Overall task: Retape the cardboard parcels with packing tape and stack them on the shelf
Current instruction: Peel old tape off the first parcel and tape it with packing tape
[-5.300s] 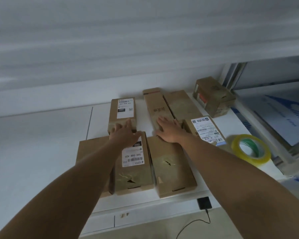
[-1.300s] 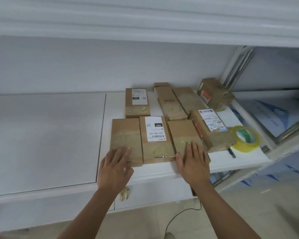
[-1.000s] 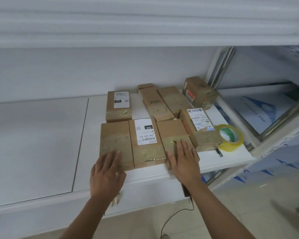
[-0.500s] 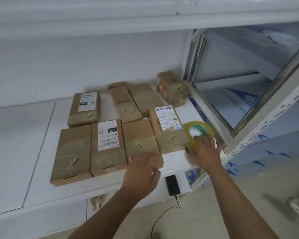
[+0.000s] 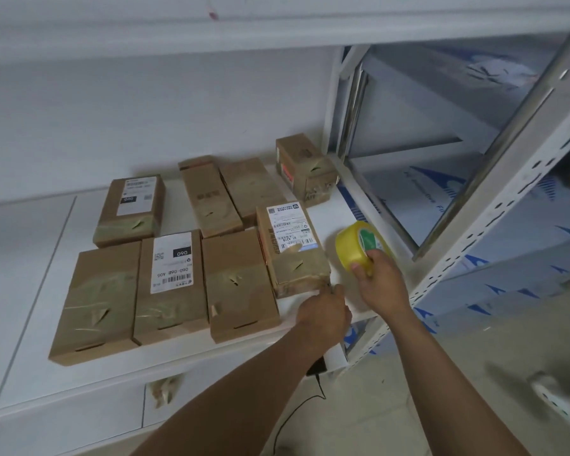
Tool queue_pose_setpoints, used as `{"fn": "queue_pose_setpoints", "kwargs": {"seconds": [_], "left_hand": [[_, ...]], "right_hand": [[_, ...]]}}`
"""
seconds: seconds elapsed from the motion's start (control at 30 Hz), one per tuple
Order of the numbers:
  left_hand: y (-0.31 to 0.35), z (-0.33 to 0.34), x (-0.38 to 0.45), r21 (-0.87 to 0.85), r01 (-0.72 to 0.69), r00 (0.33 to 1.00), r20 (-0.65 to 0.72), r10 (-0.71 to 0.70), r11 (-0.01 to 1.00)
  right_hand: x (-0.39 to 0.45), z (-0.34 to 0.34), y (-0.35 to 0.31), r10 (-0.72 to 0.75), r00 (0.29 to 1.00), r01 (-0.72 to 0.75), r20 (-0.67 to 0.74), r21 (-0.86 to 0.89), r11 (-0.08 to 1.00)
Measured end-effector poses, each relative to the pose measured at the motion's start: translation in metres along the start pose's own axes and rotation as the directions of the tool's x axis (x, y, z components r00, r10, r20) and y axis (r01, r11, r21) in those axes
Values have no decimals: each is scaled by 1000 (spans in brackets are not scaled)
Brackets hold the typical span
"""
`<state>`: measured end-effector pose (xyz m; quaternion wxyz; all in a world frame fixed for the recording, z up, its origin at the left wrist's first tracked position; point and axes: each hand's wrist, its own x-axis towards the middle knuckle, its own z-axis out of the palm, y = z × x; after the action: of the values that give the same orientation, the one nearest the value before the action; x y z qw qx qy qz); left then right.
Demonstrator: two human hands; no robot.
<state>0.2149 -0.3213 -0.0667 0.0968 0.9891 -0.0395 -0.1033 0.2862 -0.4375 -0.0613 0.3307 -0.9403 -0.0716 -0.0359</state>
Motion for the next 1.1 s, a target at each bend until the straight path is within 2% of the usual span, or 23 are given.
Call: {"fn": "queue_pose_setpoints", "kwargs": {"seconds": [0.23, 0.33, 0.4, 0.47, 0.53, 0.57, 0.63, 0.7, 0.77, 0.83, 0.9, 0.97, 1.03, 1.1], "left_hand": [[-2, 14, -16, -77, 8, 997, -75, -14, 997], [-2, 11, -32, -247, 8, 991, -128, -41, 969], [-2, 4, -48, -380, -27, 982, -183, -47, 925], [-4, -12, -65, -440, -75, 955, -290, -62, 895], [-10, -28, -78, -460, -117, 912, -401, -89, 880], [-15, -35, -83, -464, -132, 890, -445, -101, 876], [-25, -43, -85, -459, -149, 853, -508, -121, 876], [-34, -46, -85, -428, -159, 814, -566, -127, 890], [-43, -44, -87, -385, -161, 778, -617, -124, 909], [-55, -40, -92, -369, -169, 753, -646, -122, 914], [-70, -34, -102, -362, -157, 750, -649, -128, 919], [-91, -23, -113, -308, -88, 745, -652, -143, 947], [-114, -8, -126, -260, 56, 751, -625, -213, 964], [-136, 6, -139, -207, 210, 766, -573, -292, 956]], "right_hand": [[-1, 7, 0, -86, 993, 104, 75, -285, 953], [0, 11, 1, -80, 990, 114, 119, -321, 940], [-1, 9, -3, -24, 995, 45, 97, -223, 974], [-5, 1, -14, 53, 998, -54, -17, -35, 998], [-14, -10, -29, 124, 983, -97, -133, 192, 977], [-21, -14, -41, 149, 981, -109, -121, 291, 951], [-33, -18, -71, 100, 991, -127, 90, 399, 908], [-45, -9, -97, -38, 941, -122, 336, 440, 890], [-52, 7, -114, -66, 904, -179, 422, 515, 838], [-51, 19, -122, -23, 915, -238, 404, 585, 775], [-48, 27, -121, -8, 950, -166, 311, 527, 833], [-49, 29, -117, -54, 969, -39, 240, 365, 930], [-55, 30, -115, -90, 963, 31, 253, 226, 974], [-67, 36, -116, -63, 944, 57, 323, 28, 998]]}}
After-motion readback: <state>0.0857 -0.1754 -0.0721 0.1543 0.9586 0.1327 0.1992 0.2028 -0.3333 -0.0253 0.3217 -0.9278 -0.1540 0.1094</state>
